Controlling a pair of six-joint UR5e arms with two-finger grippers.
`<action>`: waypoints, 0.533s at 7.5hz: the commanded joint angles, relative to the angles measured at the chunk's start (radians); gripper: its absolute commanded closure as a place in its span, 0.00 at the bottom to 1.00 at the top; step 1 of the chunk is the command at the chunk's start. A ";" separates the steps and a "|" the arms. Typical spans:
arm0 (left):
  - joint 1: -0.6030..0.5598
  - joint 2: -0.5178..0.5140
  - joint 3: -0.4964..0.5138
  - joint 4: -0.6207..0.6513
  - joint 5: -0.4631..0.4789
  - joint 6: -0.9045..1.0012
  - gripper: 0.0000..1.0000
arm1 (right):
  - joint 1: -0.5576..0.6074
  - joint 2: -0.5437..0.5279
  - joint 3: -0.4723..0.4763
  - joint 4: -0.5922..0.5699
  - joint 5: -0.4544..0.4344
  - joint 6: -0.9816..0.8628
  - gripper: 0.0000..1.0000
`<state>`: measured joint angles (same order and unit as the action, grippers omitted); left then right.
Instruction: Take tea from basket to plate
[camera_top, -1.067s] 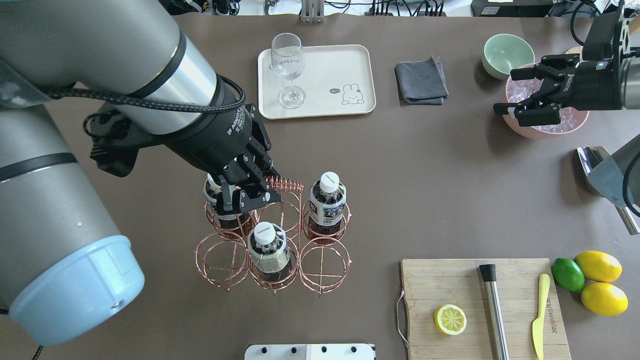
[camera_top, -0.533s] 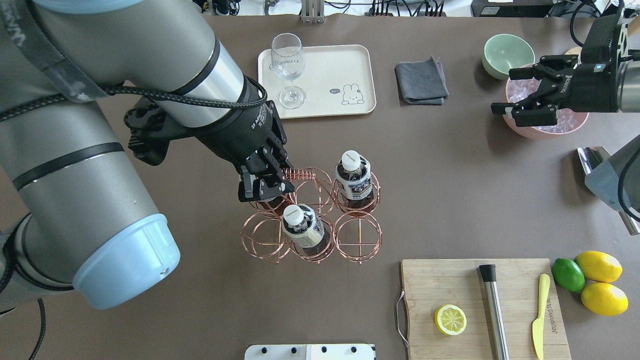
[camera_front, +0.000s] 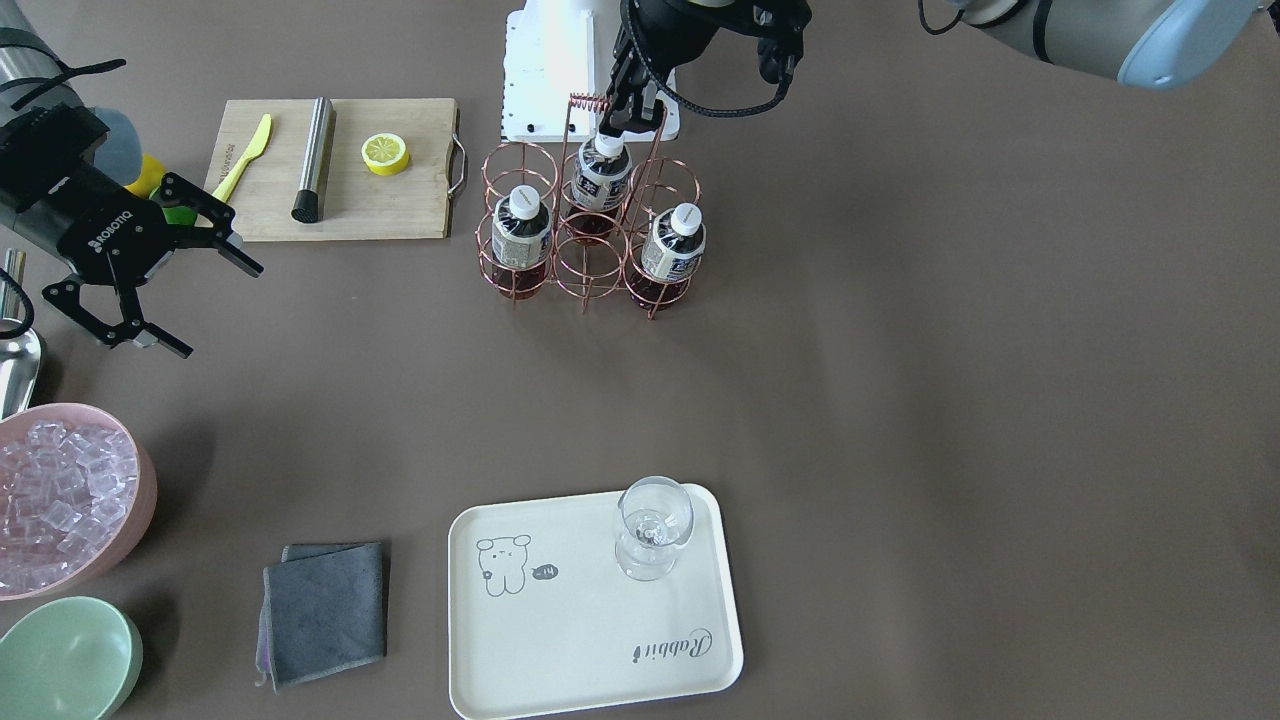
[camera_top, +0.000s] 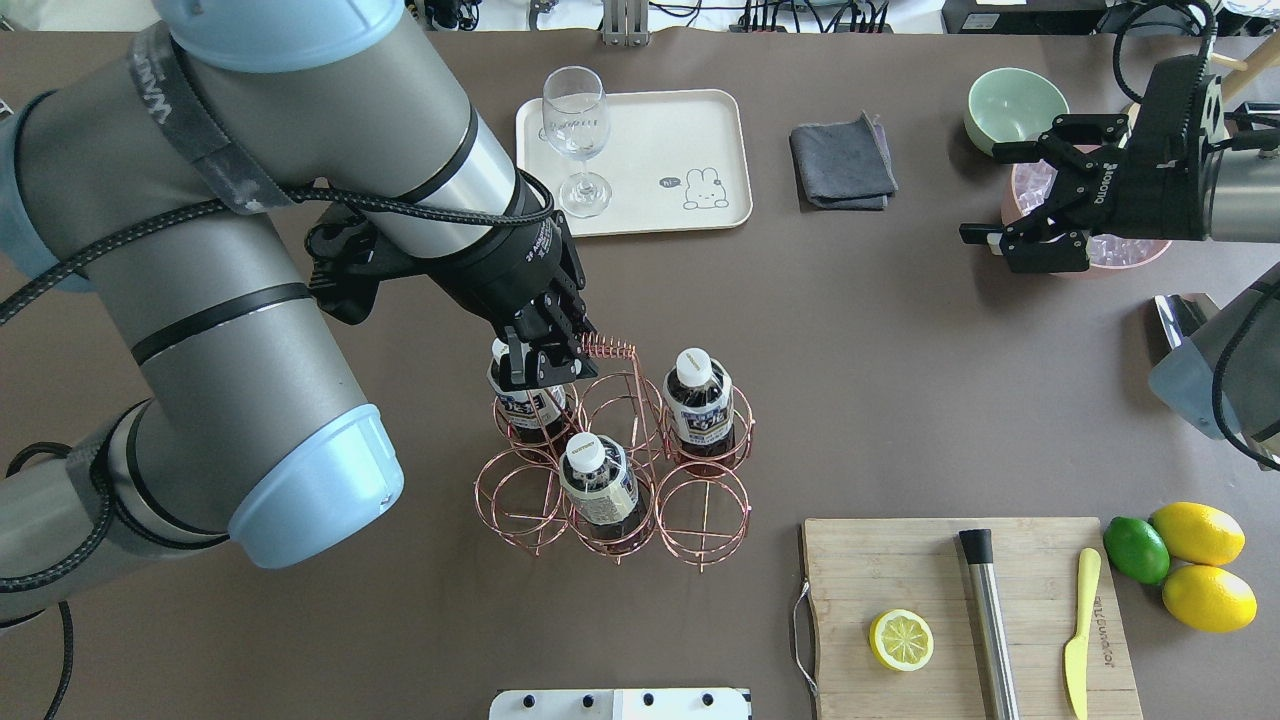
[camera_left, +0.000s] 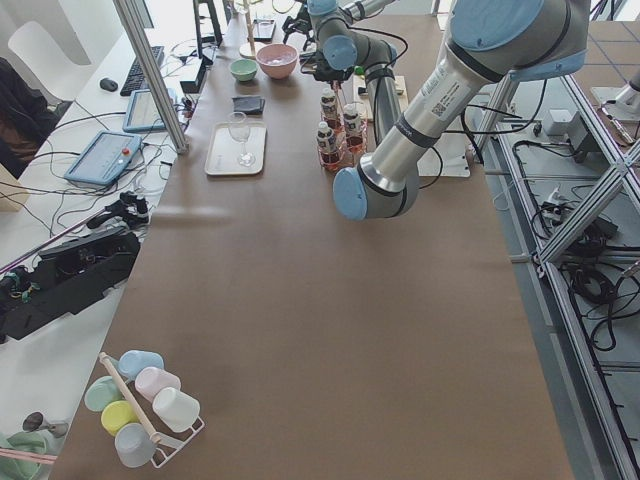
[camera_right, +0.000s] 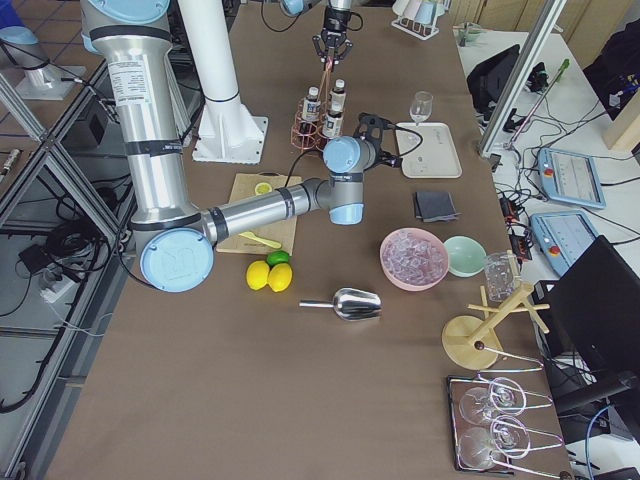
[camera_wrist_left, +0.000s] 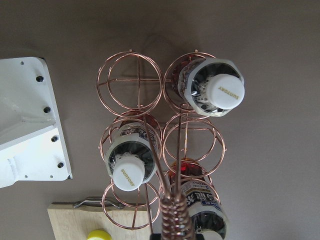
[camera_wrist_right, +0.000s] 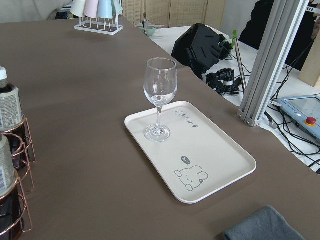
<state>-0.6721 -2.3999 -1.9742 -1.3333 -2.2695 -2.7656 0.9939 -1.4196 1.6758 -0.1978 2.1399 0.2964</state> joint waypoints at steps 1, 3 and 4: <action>0.019 -0.005 0.001 -0.001 0.001 -0.008 1.00 | -0.061 0.051 0.034 0.003 -0.038 0.004 0.01; 0.020 -0.013 0.005 -0.001 0.001 -0.009 1.00 | -0.169 0.060 0.112 0.006 -0.132 0.009 0.01; 0.020 -0.013 0.005 -0.001 -0.001 -0.009 1.00 | -0.184 0.085 0.120 0.005 -0.149 0.015 0.01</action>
<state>-0.6533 -2.4104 -1.9708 -1.3345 -2.2690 -2.7739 0.8663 -1.3625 1.7592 -0.1921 2.0404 0.3031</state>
